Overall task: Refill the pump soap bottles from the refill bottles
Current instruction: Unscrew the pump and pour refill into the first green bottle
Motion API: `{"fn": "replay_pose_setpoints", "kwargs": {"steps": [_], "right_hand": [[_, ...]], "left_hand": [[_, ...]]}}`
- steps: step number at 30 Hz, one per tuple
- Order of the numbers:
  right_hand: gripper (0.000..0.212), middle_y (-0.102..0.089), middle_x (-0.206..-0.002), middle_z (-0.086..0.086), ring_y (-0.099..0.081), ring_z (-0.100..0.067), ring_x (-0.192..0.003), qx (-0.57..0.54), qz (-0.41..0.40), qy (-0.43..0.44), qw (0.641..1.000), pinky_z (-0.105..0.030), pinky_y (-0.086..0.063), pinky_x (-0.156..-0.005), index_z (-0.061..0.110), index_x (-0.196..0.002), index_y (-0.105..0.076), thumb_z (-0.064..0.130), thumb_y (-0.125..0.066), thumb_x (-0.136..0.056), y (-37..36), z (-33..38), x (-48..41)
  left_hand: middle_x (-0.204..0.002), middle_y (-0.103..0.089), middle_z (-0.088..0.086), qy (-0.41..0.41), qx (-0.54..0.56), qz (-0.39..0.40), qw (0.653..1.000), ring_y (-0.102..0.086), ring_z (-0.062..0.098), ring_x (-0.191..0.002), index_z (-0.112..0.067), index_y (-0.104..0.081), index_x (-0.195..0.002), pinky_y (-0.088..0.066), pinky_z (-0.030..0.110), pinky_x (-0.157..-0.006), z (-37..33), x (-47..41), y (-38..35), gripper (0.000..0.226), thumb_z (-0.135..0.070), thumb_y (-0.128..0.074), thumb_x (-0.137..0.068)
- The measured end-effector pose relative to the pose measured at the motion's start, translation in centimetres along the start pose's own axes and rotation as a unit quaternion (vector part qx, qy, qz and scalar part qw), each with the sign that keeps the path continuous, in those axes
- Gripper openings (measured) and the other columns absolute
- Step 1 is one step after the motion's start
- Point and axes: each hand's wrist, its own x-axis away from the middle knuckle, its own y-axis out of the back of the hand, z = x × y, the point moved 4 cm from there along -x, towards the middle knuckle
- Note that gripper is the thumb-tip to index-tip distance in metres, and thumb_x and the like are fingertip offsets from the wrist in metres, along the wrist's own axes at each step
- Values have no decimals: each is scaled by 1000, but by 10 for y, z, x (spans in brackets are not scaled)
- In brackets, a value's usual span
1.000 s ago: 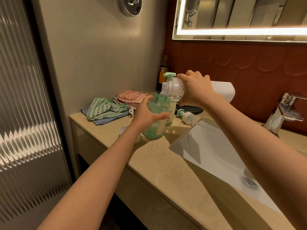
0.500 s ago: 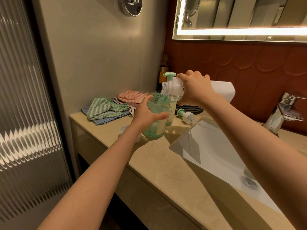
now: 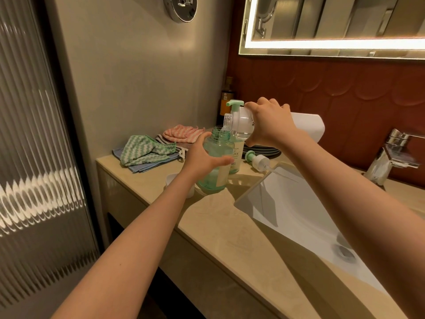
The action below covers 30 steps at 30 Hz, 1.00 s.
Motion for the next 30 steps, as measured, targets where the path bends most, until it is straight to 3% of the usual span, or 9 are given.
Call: {"fn": "replay_pose_setpoints", "kwargs": {"steps": [13, 24, 30], "right_hand": [[83, -47, -124, -9, -41, -28, -118, -32, -1, -13, 999, -47, -33, -99, 18, -137, -37, 35, -79, -67, -2, 2, 1], [72, -46, -102, -2, -48, -25, -105, -112, -8, -35, 993, -45, -37, -94, 20, -125, -47, 35, -80, -63, -8, 3, 5], [69, -49, -99, 0, -50, -21, -97, -158, -4, -56, 986, -45, -45, -90, 20, -119, -52, 36, -82, -59, -13, -1, 6]], "left_hand": [[-149, -34, 1, 10, 14, -3, 1000, -35, 22, -134, -22, -30, -143, -36, 39, -104, 0, 3, 2, 98, -33, -84, -62], [-147, -35, 2, 10, 22, 52, 998, -36, 22, -133, -19, -25, -144, -35, 37, -105, -3, 8, 10, 108, -41, -81, -54], [-155, -20, 4, 5, -5, 92, 996, -22, 23, -140, -15, -19, -146, -25, 35, -110, -11, 8, 16, 84, -43, -61, -79]]}}
